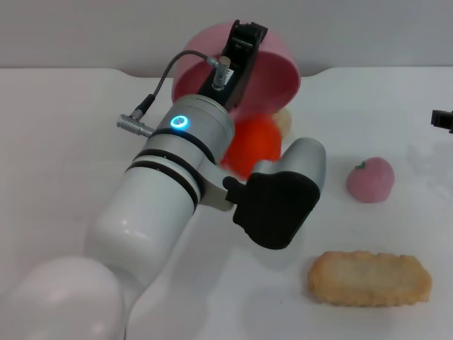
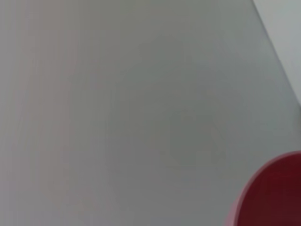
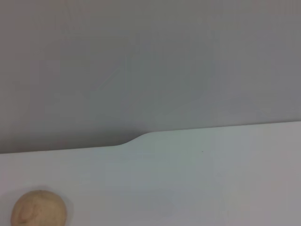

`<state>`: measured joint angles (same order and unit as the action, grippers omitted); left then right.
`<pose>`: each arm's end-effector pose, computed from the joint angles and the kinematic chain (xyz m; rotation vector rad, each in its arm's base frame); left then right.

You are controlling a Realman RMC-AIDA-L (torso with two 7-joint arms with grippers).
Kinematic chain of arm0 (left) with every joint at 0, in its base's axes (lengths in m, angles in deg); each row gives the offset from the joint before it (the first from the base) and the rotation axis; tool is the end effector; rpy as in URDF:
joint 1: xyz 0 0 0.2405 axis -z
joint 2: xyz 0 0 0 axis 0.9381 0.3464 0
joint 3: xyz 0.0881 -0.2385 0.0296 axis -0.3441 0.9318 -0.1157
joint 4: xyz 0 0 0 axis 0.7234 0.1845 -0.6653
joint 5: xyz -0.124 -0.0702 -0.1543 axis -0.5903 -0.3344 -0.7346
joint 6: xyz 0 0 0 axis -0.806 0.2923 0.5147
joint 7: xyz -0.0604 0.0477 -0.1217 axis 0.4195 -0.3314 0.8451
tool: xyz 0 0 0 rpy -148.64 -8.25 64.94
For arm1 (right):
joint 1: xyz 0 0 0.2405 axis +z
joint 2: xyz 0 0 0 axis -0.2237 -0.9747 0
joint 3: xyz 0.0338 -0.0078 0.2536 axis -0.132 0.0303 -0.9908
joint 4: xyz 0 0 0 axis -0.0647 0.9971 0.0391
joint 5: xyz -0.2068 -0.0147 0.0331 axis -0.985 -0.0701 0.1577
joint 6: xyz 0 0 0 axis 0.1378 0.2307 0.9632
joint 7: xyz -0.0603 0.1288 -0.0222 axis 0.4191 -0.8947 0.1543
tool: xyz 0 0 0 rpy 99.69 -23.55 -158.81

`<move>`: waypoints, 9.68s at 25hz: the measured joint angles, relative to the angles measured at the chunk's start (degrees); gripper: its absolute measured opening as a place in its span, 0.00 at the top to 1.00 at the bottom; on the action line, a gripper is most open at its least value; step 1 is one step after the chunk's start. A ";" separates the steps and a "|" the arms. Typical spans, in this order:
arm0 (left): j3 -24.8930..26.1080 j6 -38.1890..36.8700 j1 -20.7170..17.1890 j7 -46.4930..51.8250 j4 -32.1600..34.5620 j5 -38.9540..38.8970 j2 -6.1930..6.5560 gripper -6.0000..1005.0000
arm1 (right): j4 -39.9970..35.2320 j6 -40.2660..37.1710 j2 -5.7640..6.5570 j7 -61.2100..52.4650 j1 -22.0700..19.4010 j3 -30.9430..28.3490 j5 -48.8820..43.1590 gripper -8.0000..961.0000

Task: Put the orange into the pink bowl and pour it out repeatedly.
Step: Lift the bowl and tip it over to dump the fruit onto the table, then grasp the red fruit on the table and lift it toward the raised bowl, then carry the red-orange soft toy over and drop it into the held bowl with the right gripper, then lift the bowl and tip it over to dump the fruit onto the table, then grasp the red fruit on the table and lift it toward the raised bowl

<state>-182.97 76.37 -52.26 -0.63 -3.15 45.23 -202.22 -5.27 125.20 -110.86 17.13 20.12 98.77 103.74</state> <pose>-0.0811 0.3057 -0.0820 -1.6126 1.0864 0.4749 0.2508 0.3390 0.0657 -1.8150 1.2425 0.1597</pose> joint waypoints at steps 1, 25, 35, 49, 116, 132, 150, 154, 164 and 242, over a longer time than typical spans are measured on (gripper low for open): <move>-0.13 0.33 0.06 0.32 -0.14 0.41 0.00 0.95 | 0.10 0.01 0.00 0.00 0.15 0.00 0.00 0.51; 46.67 24.79 6.41 3.82 14.90 -82.44 0.85 0.95 | 1.57 -0.23 -0.17 1.33 3.31 4.15 0.40 0.51; 52.11 27.28 5.78 1.54 12.58 -83.40 0.89 0.95 | 9.16 -9.23 -0.13 5.02 9.46 14.92 8.86 0.51; 52.53 26.96 9.21 1.98 7.64 -79.49 0.88 0.95 | 21.80 -17.15 -0.46 4.62 19.40 28.97 16.29 0.23; 44.97 26.46 12.52 0.57 4.11 -81.36 0.55 0.95 | -6.78 -2.99 0.00 11.99 12.16 16.80 20.13 0.85; 38.34 27.63 13.26 1.27 8.11 -85.13 0.54 0.95 | -5.43 -3.40 -0.23 12.06 13.54 15.47 19.33 0.94; 36.11 28.83 12.50 -1.25 13.16 -84.26 0.79 0.95 | -4.64 -2.34 -0.34 10.74 8.05 7.27 18.92 0.43; 32.63 27.68 11.62 -4.34 16.08 -77.81 0.76 0.95 | -2.09 -0.99 -0.36 10.80 4.34 2.95 19.12 0.37; 16.21 22.78 10.69 -5.50 14.46 -57.42 0.22 0.95 | 3.73 -0.03 -0.28 11.93 1.26 0.63 19.36 0.37; 45.40 39.95 12.95 7.85 8.98 -70.79 0.72 0.95 | 9.93 -4.91 -0.31 14.66 9.36 10.64 20.83 0.30</move>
<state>-137.57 116.32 -39.30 7.22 5.83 -25.57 -201.50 4.66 120.29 -111.17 31.79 29.48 109.41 124.57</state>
